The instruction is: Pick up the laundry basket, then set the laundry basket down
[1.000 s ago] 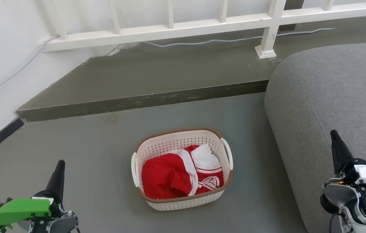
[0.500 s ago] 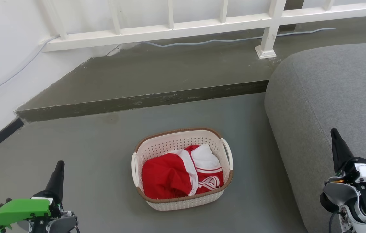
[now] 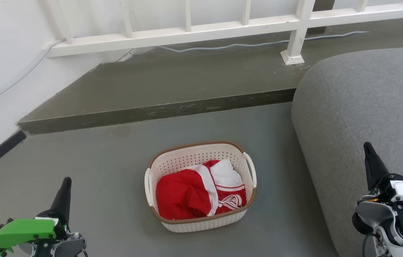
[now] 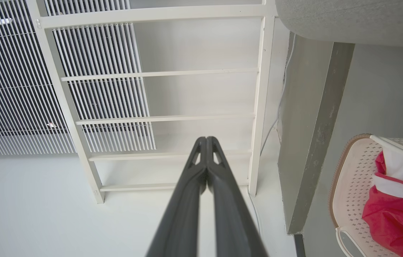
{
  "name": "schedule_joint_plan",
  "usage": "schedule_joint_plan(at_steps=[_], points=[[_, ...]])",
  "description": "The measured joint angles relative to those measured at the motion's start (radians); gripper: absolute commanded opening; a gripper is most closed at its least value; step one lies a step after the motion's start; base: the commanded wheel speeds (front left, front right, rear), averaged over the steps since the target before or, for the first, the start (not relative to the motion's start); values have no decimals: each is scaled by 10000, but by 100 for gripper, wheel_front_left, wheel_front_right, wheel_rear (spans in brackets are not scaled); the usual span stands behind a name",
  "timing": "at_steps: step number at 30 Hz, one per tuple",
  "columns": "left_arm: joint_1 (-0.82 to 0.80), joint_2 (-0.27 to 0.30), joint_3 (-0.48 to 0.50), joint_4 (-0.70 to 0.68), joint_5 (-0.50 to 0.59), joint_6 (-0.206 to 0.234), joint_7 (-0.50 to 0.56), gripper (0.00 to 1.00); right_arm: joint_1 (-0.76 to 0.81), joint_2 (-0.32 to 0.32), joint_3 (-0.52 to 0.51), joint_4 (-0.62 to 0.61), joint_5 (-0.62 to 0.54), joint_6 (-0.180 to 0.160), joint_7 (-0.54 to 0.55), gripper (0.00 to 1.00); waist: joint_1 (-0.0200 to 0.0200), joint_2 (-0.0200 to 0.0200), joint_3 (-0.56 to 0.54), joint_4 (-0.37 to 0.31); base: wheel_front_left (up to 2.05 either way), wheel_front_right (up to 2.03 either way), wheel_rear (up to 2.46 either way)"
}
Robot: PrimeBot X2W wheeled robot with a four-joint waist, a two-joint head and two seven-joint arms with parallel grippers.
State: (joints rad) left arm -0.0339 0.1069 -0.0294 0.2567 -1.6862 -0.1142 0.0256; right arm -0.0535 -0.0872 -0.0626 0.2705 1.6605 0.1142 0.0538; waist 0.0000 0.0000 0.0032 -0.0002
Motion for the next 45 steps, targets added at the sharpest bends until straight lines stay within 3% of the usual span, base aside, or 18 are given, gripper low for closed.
schedule_joint_plan(at_steps=[45], points=[[-99,-8,56,157,0,-59,4,0,-9,29,-33,73,0,2,0,0,0,0,-5,1,0,0,0]])
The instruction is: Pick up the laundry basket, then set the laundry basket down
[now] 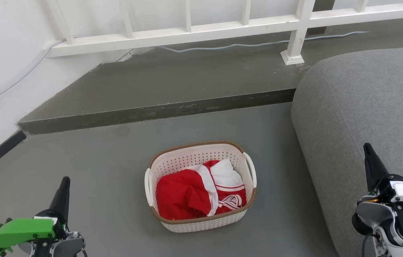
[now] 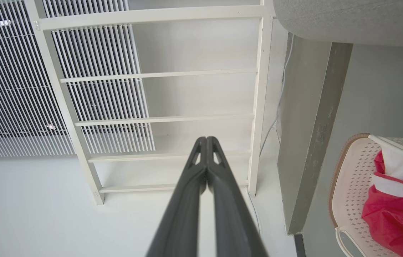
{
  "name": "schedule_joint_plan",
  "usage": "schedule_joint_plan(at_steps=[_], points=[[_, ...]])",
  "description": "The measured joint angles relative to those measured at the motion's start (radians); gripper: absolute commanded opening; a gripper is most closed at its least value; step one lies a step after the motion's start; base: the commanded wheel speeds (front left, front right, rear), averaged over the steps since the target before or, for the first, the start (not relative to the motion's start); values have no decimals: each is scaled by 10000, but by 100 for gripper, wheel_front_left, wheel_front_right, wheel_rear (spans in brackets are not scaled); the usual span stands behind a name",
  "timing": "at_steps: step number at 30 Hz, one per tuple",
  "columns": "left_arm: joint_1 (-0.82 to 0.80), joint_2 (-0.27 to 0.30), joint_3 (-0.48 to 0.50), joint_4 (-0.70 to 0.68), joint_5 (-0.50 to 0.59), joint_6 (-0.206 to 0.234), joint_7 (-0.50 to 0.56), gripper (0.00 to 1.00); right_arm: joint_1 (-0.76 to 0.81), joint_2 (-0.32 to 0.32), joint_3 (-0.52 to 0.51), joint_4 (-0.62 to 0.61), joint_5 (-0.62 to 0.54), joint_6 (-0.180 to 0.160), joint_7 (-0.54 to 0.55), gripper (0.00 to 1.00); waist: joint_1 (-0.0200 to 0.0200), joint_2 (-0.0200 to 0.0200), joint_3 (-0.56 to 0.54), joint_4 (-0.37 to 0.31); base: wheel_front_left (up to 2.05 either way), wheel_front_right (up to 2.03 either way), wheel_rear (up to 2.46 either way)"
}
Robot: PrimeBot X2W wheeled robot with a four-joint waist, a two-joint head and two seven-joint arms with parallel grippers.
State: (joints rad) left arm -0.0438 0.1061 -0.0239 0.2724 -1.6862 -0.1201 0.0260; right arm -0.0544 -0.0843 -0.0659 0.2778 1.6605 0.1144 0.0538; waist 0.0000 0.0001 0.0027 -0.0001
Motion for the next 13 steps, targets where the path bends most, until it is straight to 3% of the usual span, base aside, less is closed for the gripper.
schedule_joint_plan(at_steps=[13], points=[[-4,-2,15,21,0,-2,10,0,-1,6,-13,23,0,0,2,0,0,0,-1,0,0,0,0]])
